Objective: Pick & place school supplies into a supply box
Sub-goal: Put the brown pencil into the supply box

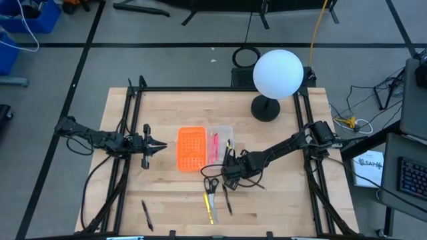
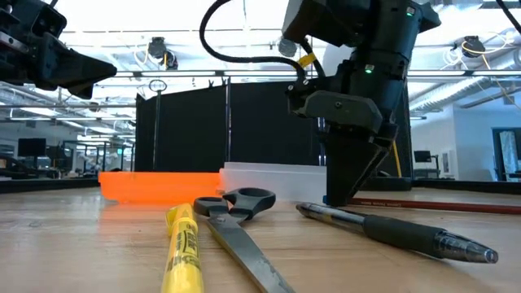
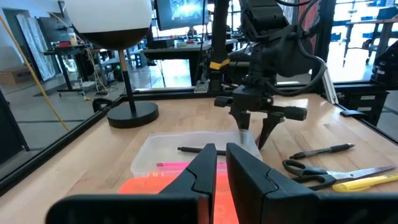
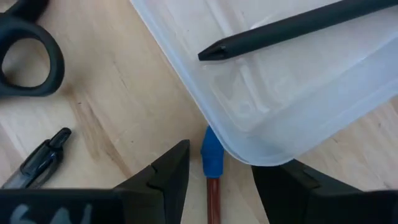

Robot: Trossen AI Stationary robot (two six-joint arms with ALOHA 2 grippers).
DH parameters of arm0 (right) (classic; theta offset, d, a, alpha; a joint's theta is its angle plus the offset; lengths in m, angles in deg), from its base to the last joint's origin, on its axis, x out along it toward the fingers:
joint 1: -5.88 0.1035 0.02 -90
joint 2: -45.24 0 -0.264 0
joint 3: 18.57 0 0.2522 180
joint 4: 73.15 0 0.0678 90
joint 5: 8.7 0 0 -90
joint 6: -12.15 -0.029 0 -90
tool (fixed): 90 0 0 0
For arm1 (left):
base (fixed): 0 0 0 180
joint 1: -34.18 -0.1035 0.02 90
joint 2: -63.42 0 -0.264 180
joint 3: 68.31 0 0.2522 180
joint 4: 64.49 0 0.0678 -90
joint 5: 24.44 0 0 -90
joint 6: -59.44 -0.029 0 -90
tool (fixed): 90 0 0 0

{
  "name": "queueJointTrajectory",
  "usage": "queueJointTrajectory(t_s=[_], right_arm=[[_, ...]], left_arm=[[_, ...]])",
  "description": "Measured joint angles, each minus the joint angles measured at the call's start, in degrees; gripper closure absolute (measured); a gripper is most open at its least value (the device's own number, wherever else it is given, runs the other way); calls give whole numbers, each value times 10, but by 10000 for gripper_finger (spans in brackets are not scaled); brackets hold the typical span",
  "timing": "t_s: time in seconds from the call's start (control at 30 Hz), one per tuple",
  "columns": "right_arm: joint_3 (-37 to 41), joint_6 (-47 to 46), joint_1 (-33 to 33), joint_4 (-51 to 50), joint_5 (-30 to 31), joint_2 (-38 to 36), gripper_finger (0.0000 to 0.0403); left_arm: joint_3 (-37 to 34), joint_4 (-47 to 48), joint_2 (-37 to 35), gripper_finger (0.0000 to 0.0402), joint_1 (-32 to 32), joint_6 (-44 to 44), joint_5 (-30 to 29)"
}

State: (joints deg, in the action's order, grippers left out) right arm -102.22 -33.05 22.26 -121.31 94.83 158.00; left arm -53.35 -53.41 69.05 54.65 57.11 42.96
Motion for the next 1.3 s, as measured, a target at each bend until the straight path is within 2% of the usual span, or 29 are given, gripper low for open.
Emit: queueJointTrajectory(t_s=[0.17, 0.37, 0.43, 0.6, 0.77, 1.1, 1.3], right_arm=[[0, 3, -6, -4, -50, 26, 291], [0, -5, -5, 1, -67, 30, 377], [0, -8, -1, 2, -71, 26, 390], [0, -35, 5, -14, -83, 15, 383], [0, -47, 17, -24, -130, -1, 394], [3, -136, 39, -8, -180, -102, 395], [3, -171, 18, 95, -136, -172, 395]], left_arm=[[0, 0, 0, 355, 0, 0, 0], [0, 0, 0, 355, 0, 0, 0], [0, 1, 0, 355, 0, 0, 0], [0, 5, 0, 355, 0, 2, 0], [0, 5, 0, 355, 0, 12, 0], [0, 7, 0, 355, 0, 25, 1], [0, 7, 0, 355, 0, 26, 1]])
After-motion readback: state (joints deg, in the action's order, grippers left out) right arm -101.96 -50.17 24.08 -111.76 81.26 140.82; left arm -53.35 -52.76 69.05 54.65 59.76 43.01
